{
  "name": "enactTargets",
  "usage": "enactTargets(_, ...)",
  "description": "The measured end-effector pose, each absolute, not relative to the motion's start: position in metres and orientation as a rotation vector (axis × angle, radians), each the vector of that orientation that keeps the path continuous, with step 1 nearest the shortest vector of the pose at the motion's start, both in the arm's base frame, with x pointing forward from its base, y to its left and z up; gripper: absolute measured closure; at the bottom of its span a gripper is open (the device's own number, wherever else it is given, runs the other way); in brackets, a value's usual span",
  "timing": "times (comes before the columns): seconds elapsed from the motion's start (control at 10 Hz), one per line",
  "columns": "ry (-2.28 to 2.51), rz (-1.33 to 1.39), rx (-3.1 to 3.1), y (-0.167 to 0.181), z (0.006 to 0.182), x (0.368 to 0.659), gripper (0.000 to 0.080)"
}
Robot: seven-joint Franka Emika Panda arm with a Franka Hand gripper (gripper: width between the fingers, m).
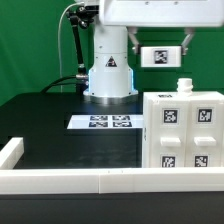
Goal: Assemble cabinet
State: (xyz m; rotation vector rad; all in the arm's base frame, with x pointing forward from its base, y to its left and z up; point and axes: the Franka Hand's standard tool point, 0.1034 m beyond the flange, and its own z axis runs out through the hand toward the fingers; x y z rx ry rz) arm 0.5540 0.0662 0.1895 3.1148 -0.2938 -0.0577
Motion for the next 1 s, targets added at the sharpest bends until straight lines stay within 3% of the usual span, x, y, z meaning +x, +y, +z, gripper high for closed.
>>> enactTargets(0.2,-0.238,-0.045,3.118,0.076,0.187,0.572,0.0236)
enactTargets(0.7,-0.193,-0.054,3.135,0.075,0.181,0.572,0.0236)
enactTargets(1.0,-0.086,-0.055,3.129,0.074,0.174,0.592,0.0236)
